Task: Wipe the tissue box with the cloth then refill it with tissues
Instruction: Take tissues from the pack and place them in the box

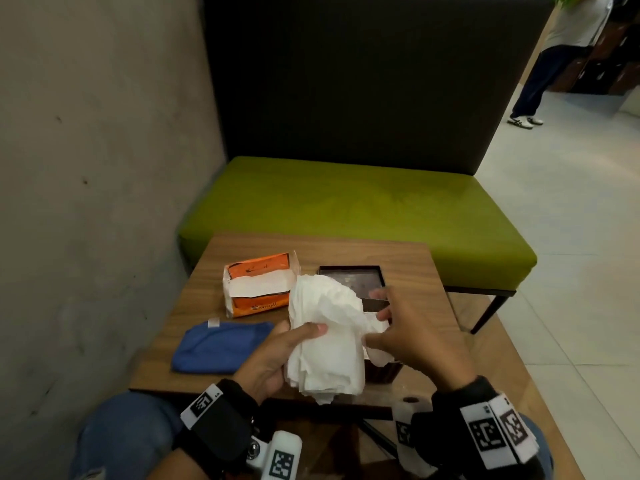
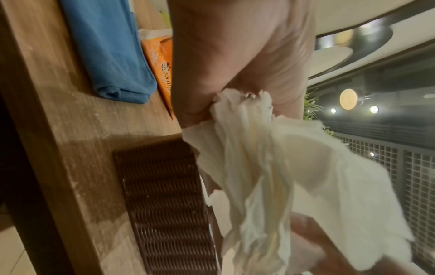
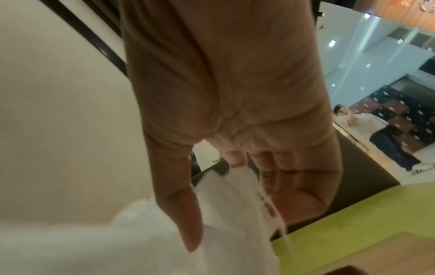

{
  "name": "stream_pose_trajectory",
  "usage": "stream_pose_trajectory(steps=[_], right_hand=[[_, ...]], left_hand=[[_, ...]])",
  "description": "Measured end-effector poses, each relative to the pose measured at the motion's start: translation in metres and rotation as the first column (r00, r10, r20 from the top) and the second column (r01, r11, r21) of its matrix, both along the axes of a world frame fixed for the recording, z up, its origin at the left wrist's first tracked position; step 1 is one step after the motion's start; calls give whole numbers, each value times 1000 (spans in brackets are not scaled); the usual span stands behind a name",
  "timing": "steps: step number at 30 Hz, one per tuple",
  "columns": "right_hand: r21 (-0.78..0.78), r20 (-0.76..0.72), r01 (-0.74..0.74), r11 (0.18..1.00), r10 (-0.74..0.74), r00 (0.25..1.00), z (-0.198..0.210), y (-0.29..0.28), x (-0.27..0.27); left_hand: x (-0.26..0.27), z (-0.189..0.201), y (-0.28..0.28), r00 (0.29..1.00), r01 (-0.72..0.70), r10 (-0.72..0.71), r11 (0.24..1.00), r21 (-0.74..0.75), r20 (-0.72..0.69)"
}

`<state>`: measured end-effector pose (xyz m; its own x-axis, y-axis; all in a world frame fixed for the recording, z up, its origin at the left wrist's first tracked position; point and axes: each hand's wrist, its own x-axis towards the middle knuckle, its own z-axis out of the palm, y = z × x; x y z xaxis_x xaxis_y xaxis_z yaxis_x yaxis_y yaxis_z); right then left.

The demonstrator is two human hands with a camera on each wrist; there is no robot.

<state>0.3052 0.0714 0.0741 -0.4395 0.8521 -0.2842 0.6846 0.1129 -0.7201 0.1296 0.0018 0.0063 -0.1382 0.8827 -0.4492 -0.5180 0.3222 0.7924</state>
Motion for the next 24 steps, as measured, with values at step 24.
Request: stream_pose_trajectory(steps=[24], right_hand=[[518,-288,191,834,-40,957,-39,19,-5]], left_hand=[[3,9,-10,986,164,-164,986,-19,19]])
